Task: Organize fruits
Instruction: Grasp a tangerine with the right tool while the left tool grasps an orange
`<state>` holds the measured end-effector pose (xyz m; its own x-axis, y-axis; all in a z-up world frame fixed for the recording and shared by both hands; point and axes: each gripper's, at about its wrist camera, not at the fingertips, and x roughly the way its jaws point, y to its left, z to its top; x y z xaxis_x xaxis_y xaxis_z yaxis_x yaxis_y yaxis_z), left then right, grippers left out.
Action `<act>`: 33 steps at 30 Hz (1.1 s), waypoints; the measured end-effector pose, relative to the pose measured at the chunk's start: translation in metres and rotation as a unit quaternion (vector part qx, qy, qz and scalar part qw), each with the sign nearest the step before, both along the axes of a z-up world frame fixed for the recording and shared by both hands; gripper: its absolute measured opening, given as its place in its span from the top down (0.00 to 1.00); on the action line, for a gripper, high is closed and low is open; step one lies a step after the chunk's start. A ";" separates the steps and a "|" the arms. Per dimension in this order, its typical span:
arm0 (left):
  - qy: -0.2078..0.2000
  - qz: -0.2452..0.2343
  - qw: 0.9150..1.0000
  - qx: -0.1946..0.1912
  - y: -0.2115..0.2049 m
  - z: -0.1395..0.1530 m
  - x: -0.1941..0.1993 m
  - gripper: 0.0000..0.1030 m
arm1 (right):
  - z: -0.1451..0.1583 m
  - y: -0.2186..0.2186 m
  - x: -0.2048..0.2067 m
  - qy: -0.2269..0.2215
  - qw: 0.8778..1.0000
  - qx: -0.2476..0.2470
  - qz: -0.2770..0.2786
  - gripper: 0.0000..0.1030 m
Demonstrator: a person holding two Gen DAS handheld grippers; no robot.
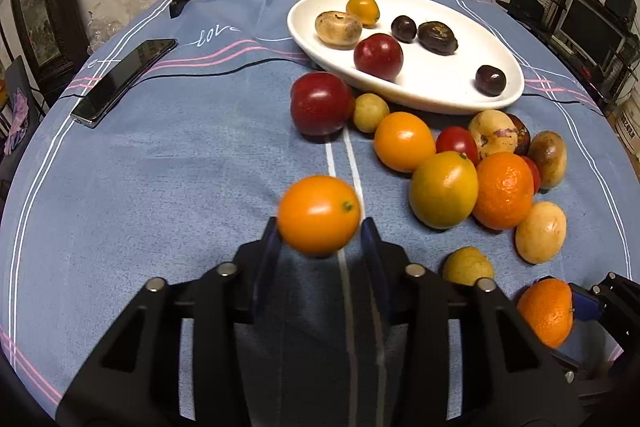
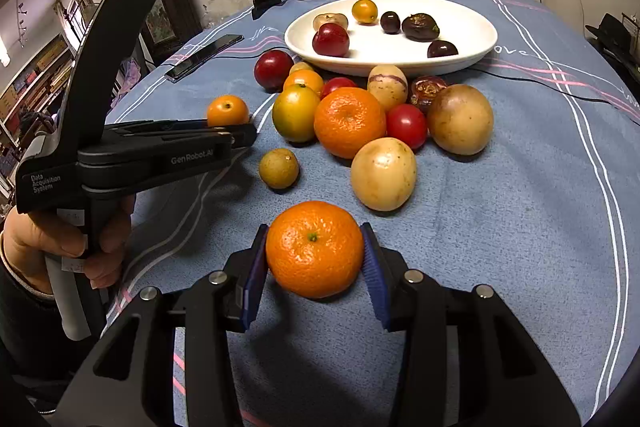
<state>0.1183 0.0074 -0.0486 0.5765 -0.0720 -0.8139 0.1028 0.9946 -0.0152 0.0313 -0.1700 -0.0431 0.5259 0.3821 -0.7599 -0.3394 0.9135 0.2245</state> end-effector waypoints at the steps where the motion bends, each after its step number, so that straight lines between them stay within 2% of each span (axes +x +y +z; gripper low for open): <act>1: -0.001 0.002 1.000 -0.001 0.001 0.000 -0.001 0.65 | 0.000 0.000 0.000 0.000 1.000 0.001 0.000 0.57; 8: -0.006 0.003 1.000 -0.012 0.003 0.006 -0.013 0.67 | 0.002 -0.005 -0.003 -0.005 1.000 0.011 0.001 0.57; 12: -0.021 -0.014 1.000 -0.013 0.005 0.016 -0.023 0.79 | 0.007 -0.011 -0.006 -0.014 1.000 0.013 -0.001 0.57; 18: -0.039 -0.039 0.998 -0.016 0.000 0.028 -0.023 0.79 | 0.023 -0.029 -0.005 -0.032 0.999 0.020 -0.015 0.57; 20: -0.043 -0.041 0.998 -0.014 -0.001 0.026 -0.022 0.68 | 0.027 -0.031 -0.006 -0.035 0.999 0.023 -0.012 0.57; 21: -0.039 -0.041 0.998 -0.016 -0.001 0.026 -0.022 0.47 | 0.028 -0.032 -0.007 -0.037 0.999 0.024 -0.011 0.57; 22: -0.035 -0.039 0.998 -0.021 0.001 0.024 -0.022 0.38 | 0.029 -0.032 -0.007 -0.038 0.999 0.026 -0.008 0.57; 26: -0.019 -0.026 0.999 -0.013 0.006 0.010 -0.014 0.39 | 0.028 -0.030 -0.008 -0.036 0.999 0.034 -0.002 0.57; 29: 0.003 -0.013 1.000 -0.021 0.009 0.001 0.001 0.45 | 0.027 -0.030 -0.008 -0.033 0.999 0.038 0.002 0.57; 30: 0.004 -0.010 1.000 -0.022 0.009 0.000 0.004 0.48 | 0.028 -0.030 -0.008 -0.032 0.999 0.037 0.002 0.57; 31: 0.000 -0.010 1.000 -0.023 0.008 0.001 0.007 0.57 | 0.028 -0.031 -0.008 -0.032 0.999 0.036 0.001 0.57; 33: -0.001 -0.010 1.000 -0.017 0.005 0.001 0.014 0.62 | 0.027 -0.032 -0.008 -0.030 0.999 0.035 -0.001 0.57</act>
<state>0.1322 0.0128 -0.0478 0.5759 -0.1105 -0.8101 0.1226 0.9913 -0.0480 0.0237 -0.2019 -0.0162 0.5704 0.4324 -0.6983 -0.3521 0.8968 0.2678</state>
